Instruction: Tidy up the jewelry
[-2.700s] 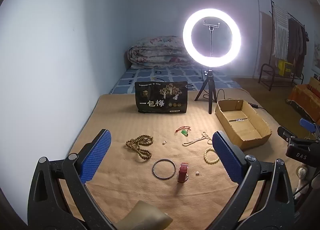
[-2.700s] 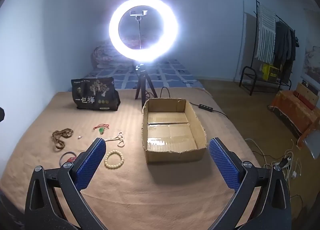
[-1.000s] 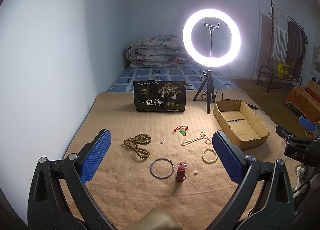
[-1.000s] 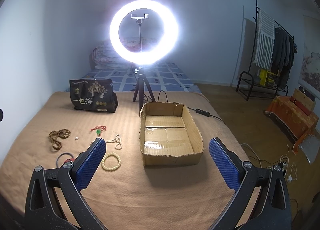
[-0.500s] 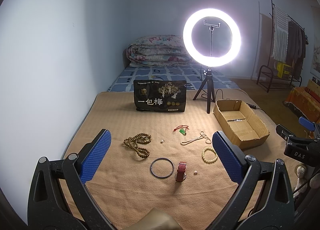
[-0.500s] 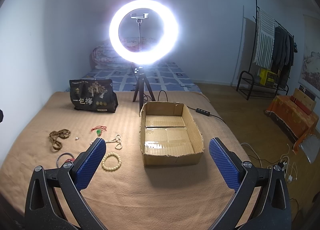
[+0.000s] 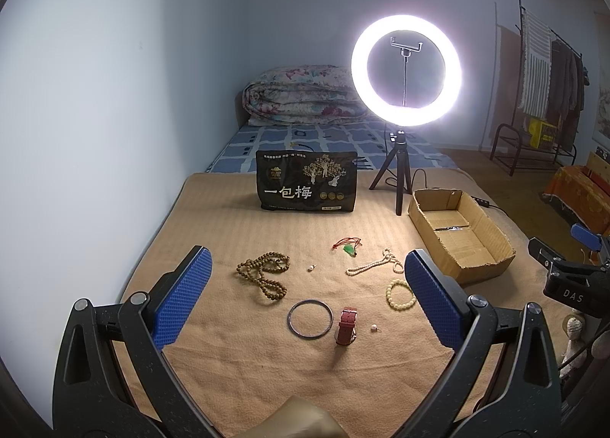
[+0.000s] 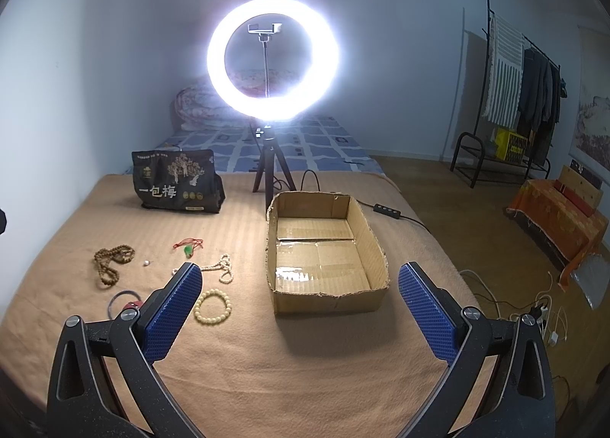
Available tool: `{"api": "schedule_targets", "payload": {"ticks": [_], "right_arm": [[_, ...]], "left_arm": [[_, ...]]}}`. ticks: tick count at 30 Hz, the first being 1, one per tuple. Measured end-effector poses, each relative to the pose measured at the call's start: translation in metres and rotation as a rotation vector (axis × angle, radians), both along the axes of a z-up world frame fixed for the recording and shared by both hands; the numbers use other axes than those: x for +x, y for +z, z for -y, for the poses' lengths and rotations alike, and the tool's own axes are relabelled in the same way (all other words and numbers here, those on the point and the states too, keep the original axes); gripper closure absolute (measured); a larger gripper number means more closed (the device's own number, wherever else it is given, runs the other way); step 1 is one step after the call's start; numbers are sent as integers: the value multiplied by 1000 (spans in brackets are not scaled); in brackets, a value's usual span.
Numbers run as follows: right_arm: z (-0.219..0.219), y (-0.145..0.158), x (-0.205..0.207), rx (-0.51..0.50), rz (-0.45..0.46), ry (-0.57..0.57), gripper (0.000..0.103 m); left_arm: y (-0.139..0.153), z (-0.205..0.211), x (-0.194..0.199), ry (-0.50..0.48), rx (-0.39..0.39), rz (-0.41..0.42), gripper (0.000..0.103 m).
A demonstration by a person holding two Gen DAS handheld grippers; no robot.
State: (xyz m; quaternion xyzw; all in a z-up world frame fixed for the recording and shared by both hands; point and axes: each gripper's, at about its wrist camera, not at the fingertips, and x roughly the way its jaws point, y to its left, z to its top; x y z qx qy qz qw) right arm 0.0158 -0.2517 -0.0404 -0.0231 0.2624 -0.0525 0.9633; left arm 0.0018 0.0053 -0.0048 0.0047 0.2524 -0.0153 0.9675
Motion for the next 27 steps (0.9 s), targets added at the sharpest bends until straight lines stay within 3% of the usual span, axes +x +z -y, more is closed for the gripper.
{"api": "schedule_targets", "payload": {"ticks": [13, 27], "right_arm": [[-3, -1, 3, 13, -10, 12, 1], [-21, -17, 22, 47, -76, 105, 1]], "left_arm": [[-16, -8, -3, 17, 1, -16, 0], [-17, -59, 39, 141, -51, -94, 0]]}}
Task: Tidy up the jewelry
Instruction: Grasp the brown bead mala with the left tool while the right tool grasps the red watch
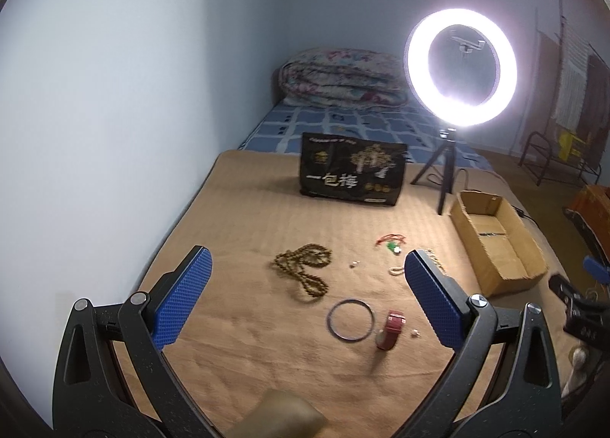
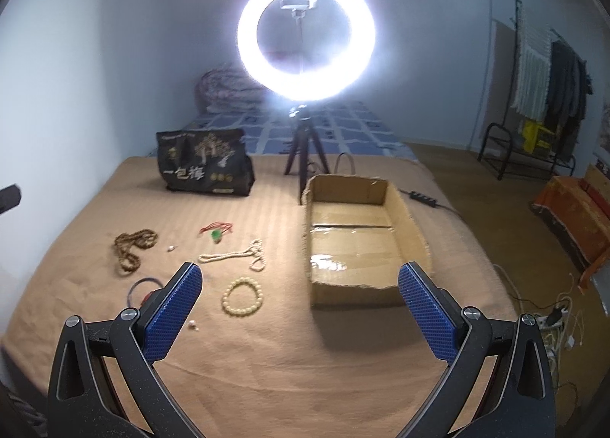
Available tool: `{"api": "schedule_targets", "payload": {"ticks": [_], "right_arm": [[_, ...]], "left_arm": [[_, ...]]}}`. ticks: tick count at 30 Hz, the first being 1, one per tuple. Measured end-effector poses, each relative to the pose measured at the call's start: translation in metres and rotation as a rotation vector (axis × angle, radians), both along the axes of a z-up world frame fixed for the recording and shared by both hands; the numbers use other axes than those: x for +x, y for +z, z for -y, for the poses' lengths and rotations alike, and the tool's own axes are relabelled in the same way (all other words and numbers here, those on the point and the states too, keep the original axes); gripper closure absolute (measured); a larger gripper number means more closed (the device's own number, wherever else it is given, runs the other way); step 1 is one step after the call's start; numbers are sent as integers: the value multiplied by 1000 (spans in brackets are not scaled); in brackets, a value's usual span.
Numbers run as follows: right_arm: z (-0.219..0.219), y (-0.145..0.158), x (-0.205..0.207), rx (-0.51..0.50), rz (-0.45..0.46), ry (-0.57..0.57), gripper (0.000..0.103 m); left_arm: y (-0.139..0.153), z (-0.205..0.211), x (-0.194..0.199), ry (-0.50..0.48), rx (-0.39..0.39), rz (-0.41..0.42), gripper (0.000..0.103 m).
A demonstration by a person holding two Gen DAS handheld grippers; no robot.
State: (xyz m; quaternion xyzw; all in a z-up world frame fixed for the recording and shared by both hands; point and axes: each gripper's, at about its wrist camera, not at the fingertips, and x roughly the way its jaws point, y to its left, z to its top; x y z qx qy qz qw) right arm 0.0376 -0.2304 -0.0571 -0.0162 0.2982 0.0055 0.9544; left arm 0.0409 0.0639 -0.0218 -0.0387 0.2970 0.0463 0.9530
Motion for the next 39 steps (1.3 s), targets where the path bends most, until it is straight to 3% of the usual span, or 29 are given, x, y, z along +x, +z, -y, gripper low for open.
{"api": "schedule_targets", "payload": {"ticks": [11, 14, 24, 26, 31, 39], "right_arm": [[-34, -26, 23, 35, -89, 162, 1], [-44, -38, 35, 60, -139, 192, 1], [-89, -74, 66, 36, -239, 306, 1], [-97, -82, 73, 57, -277, 323, 1], [-109, -97, 84, 110, -347, 344, 1], [-126, -107, 89, 107, -385, 379, 1]], "left_arm": [[-43, -40, 58, 32, -60, -196, 1], [-57, -43, 72, 31, -84, -257, 9], [-96, -52, 120, 45, -143, -383, 14], [-107, -51, 132, 42, -167, -420, 26], [-133, -48, 159, 50, -223, -489, 29], [-169, -47, 191, 81, -262, -569, 42]]}}
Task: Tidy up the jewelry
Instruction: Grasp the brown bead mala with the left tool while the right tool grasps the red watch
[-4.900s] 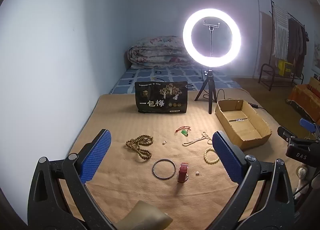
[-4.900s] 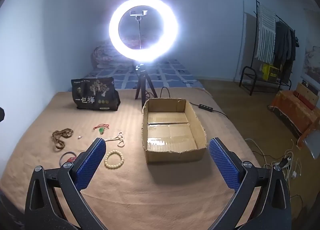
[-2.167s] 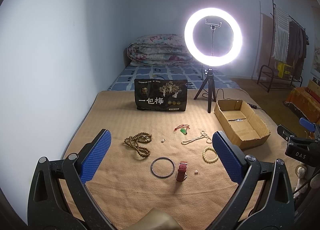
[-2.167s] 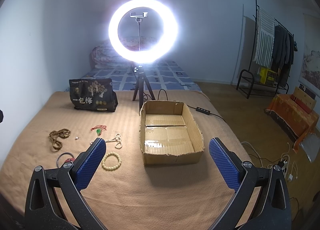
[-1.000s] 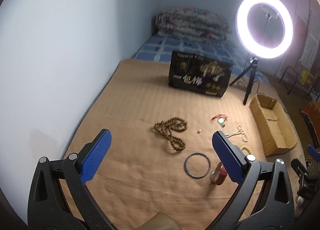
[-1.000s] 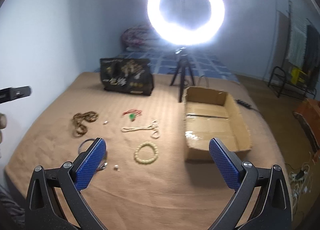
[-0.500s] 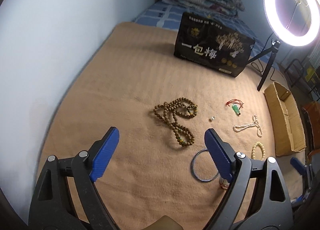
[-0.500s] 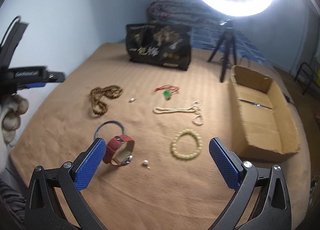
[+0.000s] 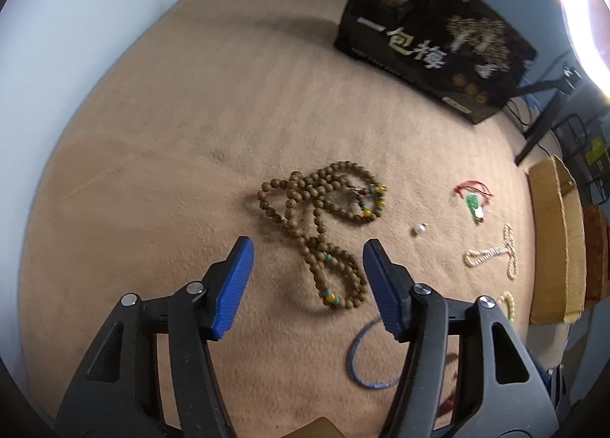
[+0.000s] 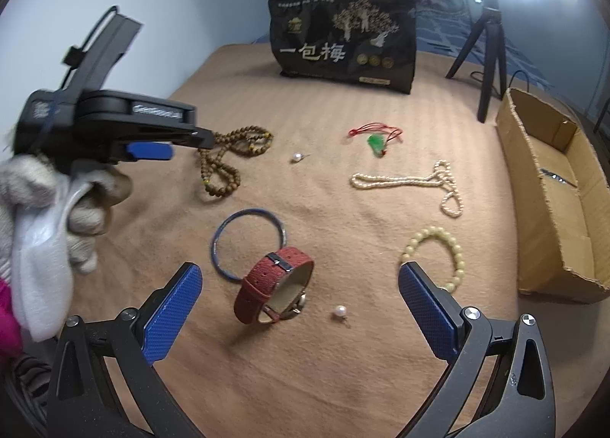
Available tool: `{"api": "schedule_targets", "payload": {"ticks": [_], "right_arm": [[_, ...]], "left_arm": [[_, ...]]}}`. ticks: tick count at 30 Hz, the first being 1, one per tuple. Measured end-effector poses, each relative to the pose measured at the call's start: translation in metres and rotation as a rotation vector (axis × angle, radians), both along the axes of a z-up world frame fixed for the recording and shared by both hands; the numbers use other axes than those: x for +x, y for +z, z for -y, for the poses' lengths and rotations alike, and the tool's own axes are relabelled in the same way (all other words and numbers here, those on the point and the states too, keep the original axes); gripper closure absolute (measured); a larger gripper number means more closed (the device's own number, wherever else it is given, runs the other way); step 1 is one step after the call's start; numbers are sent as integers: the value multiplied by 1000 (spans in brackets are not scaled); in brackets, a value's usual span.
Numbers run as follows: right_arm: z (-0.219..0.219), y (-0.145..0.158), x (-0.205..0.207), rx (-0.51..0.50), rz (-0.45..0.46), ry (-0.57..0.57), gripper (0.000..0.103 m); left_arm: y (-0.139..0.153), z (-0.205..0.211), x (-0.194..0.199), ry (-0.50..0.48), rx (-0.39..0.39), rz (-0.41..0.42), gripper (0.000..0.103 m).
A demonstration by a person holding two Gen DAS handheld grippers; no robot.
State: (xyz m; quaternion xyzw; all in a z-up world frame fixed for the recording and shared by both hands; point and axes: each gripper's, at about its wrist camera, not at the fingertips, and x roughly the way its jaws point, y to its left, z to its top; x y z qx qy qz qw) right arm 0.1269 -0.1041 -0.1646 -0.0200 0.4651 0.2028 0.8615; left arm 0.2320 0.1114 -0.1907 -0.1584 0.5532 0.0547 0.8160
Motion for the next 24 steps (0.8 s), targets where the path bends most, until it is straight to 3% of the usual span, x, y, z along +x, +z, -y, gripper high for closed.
{"api": "schedule_targets", "payload": {"ticks": [10, 18, 22, 24], "right_arm": [[-15, -13, 12, -41, -22, 16, 1], [-13, -19, 18, -102, -19, 8, 1], [-10, -22, 23, -113, -41, 0, 15], [-7, -23, 24, -105, -52, -5, 22]], "left_arm": [[-31, -3, 26, 5, -16, -59, 50], [-42, -3, 42, -21, 42, -57, 72], [-43, -5, 45, -22, 65, -48, 90], [-43, -9, 46, -20, 62, -46, 91]]}}
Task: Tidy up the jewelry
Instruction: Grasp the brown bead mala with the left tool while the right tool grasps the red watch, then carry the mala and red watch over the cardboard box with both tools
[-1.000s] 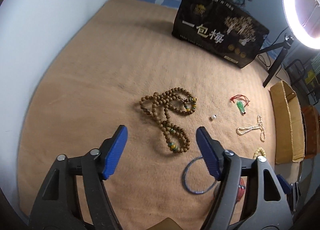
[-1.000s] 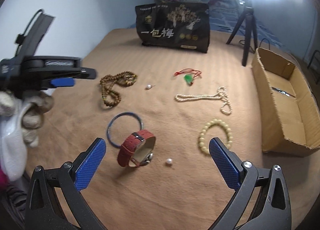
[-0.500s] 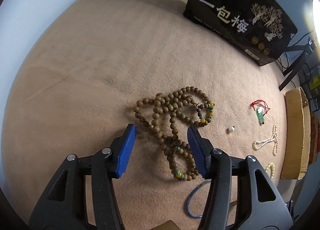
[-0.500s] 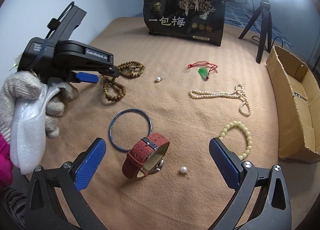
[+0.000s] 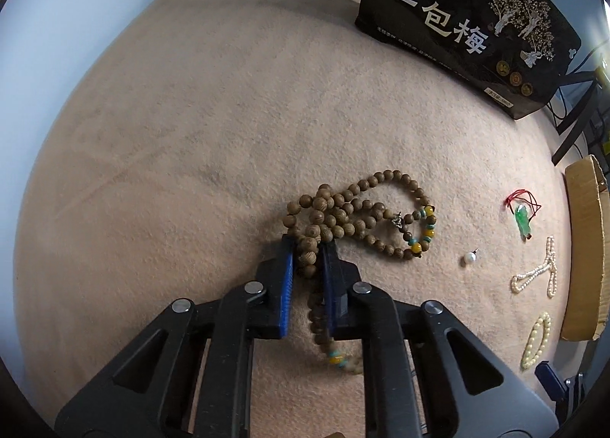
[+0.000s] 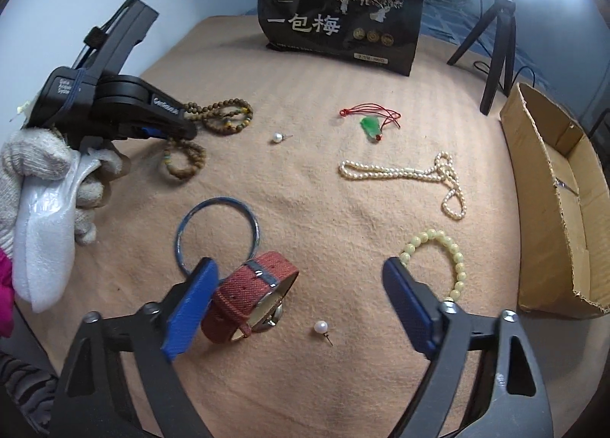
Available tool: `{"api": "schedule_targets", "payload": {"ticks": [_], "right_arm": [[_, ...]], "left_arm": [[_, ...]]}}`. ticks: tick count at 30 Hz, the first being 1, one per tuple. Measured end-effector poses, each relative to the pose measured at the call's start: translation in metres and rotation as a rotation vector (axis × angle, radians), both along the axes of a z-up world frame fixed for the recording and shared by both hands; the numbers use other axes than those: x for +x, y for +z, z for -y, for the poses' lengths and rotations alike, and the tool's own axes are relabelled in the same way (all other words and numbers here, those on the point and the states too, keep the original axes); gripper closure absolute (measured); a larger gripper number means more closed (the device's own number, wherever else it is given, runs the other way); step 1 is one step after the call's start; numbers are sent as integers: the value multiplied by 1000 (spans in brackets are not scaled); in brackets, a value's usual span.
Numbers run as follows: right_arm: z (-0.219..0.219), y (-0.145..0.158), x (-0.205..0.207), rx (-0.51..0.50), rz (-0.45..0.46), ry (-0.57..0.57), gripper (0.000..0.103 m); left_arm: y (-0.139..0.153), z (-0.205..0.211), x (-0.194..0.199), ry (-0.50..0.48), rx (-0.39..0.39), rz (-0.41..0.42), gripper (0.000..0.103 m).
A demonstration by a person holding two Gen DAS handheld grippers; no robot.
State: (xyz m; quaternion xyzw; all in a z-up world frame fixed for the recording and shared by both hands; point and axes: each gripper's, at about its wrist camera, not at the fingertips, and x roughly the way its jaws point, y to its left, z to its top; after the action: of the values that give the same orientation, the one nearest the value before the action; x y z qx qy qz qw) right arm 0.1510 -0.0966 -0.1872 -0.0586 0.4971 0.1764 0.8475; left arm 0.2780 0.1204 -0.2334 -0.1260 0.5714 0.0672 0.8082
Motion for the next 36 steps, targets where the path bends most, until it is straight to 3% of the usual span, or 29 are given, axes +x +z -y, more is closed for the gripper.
{"api": "schedule_targets", "payload": {"ticks": [4, 8, 16, 18, 19, 26, 33, 34, 36], "right_arm": [[1, 3, 0, 23, -1, 23, 42], [1, 6, 0, 37, -7, 40, 79], [18, 9, 1, 80, -18, 29, 84], [21, 13, 0, 83, -6, 32, 90], [23, 15, -1, 86, 0, 32, 99], [31, 36, -1, 119, 51, 41, 100], [46, 26, -1, 168, -14, 47, 100], [50, 24, -1, 156, -23, 38, 97], [58, 19, 0, 136, -50, 19, 80]], "left_arm": [[3, 1, 0, -4, 13, 10, 92], [12, 4, -10, -8, 19, 26, 92], [33, 1, -20, 1, 27, 95, 92], [39, 0, -25, 2, 20, 112, 92], [41, 4, -24, 7, 14, 120, 92], [60, 10, -31, 1, 15, 175, 92], [65, 13, -35, 0, 26, 181, 92], [66, 11, -35, 2, 24, 182, 92], [64, 9, -34, 8, 17, 183, 92]]}}
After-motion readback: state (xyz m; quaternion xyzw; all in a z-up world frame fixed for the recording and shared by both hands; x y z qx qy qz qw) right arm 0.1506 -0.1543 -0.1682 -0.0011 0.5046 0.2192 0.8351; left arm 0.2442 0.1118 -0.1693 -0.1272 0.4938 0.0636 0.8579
